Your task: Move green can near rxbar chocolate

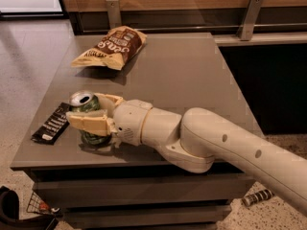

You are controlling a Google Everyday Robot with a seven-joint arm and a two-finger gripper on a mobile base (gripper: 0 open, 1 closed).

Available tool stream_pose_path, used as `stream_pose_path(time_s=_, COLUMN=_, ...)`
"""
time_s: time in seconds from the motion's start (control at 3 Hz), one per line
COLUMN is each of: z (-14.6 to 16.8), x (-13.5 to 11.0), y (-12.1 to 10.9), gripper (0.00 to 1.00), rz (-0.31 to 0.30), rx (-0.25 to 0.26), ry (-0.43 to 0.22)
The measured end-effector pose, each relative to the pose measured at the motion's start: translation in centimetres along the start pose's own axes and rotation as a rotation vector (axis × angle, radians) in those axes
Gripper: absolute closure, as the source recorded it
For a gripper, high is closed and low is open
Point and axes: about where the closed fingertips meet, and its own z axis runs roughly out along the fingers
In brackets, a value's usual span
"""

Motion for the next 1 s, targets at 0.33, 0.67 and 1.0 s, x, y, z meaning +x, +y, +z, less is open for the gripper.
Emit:
stream_pose_path(time_s=0.33, z=0.14, x=-0.05, y=0.18, gripper=0.28, rz=-0.002, rx=-0.004, ry=0.001)
stream_pose_path(time_s=0.67, z=0.24, x=-0.08, y=0.31, gripper=0.05, rz=-0.003, rx=-0.006, ry=0.001)
stream_pose_path(time_s=1.0, z=0.31, x=-0.10, y=0.41, gripper=0.00, rz=-0.003, rx=-0.008, ry=0.001)
